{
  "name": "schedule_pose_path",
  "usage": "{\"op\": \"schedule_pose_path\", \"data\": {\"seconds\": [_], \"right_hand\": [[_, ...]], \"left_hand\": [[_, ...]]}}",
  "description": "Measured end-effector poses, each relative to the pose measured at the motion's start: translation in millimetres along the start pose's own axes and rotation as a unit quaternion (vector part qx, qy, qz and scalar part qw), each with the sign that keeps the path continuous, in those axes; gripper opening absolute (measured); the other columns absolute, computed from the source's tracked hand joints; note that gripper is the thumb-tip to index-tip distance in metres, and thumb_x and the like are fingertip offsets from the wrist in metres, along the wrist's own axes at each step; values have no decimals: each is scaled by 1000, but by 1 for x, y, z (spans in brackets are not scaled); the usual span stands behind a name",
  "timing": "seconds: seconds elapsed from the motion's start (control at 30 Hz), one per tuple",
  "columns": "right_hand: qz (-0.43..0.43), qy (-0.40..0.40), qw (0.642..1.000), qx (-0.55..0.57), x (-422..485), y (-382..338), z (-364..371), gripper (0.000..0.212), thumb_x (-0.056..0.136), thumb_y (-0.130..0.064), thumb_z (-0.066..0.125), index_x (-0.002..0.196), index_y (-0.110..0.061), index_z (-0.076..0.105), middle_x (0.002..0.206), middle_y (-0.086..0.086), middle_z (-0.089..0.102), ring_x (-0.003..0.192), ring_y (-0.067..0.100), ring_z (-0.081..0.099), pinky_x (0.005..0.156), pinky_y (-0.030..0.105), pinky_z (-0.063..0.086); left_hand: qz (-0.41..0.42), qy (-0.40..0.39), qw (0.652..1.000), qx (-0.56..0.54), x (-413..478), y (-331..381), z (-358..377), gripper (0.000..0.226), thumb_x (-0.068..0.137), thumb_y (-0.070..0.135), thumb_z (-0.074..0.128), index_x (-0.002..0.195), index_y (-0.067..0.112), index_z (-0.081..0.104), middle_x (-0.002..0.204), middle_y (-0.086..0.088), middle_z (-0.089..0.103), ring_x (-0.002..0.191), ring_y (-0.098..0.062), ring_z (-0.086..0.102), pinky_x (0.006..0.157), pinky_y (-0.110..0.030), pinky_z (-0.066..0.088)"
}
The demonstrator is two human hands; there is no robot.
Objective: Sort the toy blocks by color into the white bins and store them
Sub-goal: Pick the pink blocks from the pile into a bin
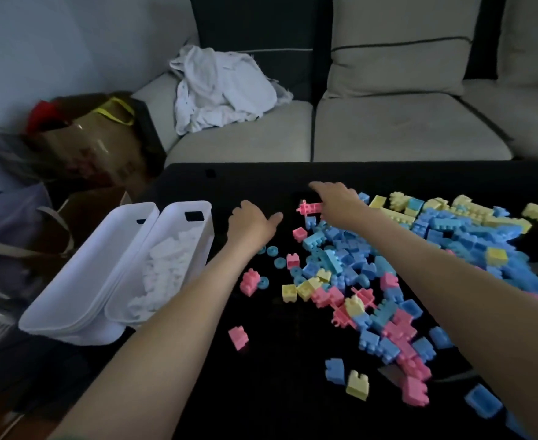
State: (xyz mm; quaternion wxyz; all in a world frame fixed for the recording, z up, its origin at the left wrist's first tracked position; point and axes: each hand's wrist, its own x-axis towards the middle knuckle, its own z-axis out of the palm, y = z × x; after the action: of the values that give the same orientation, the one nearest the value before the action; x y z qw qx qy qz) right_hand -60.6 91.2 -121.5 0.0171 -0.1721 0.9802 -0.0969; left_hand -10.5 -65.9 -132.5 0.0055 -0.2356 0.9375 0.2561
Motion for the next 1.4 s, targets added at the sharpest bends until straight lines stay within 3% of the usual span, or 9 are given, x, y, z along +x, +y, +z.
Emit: {"op": "schedule_pose_path", "data": {"seconds": [0.4,0.53,0.63,0.8,0.93,1.03,1.17,1.27,1.4], "right_hand": [[40,6,999,28,-15,17,0,38,91,-42,53,122,-19,56,124,6,50,122,27,38,103,44,29],[78,87,958,264,-48,29,-18,38,88,-42,58,105,-8,55,83,-1,54,72,14,50,61,25,42],[87,85,957,264,-72,40,-28,29,90,-36,59,100,-10,52,86,3,58,64,9,46,51,21,36],[122,126,921,347,-111,56,-52,15,94,-28,52,98,-13,50,93,9,61,65,17,52,53,27,43],[179,144,908,350,-153,92,-76,11,90,-16,46,81,-21,48,96,12,63,62,16,48,53,29,41],[228,171,906,313,-199,136,-96,8,88,-17,48,85,-19,54,95,12,61,69,19,51,58,29,40],[334,198,896,217,-268,202,-115,25,92,-11,46,108,0,61,102,19,61,104,33,57,72,28,36],[393,209,877,181,-323,240,-118,27,91,-7,44,108,7,60,111,26,60,109,40,55,83,37,43],[403,176,886,149,-370,275,-112,29,92,-7,45,115,7,56,118,28,58,111,41,54,94,45,45]], "left_hand": [[4,-96,993,74,-4,25,19,37,90,36,53,114,8,56,125,-10,54,119,-29,47,102,-34,39],[-24,-42,998,28,-21,34,11,55,88,40,55,132,9,46,139,-15,40,129,-33,34,101,-37,38],[17,-11,998,-67,-42,48,-2,58,87,39,57,132,6,41,129,-13,51,116,-31,48,92,-40,46],[87,-54,983,-154,-98,83,-8,49,90,24,56,129,-1,40,85,-1,54,61,-9,50,45,-22,34],[152,-136,970,-135,-153,126,12,36,92,30,50,111,0,57,97,-12,66,77,-22,60,55,-24,36],[215,-191,949,-130,-201,163,41,25,92,26,52,74,9,50,70,-7,53,57,-18,50,49,-25,30],[273,-226,927,-123,-261,212,81,27,92,32,53,81,7,52,87,-11,58,85,-28,61,57,-28,38],[314,-212,913,-154,-309,243,106,44,93,41,50,106,-1,58,109,-19,63,104,-36,58,73,-34,42],[400,-185,882,-169,-352,265,128,31,94,33,51,106,5,52,110,-14,62,104,-32,56,68,-30,34]]}}
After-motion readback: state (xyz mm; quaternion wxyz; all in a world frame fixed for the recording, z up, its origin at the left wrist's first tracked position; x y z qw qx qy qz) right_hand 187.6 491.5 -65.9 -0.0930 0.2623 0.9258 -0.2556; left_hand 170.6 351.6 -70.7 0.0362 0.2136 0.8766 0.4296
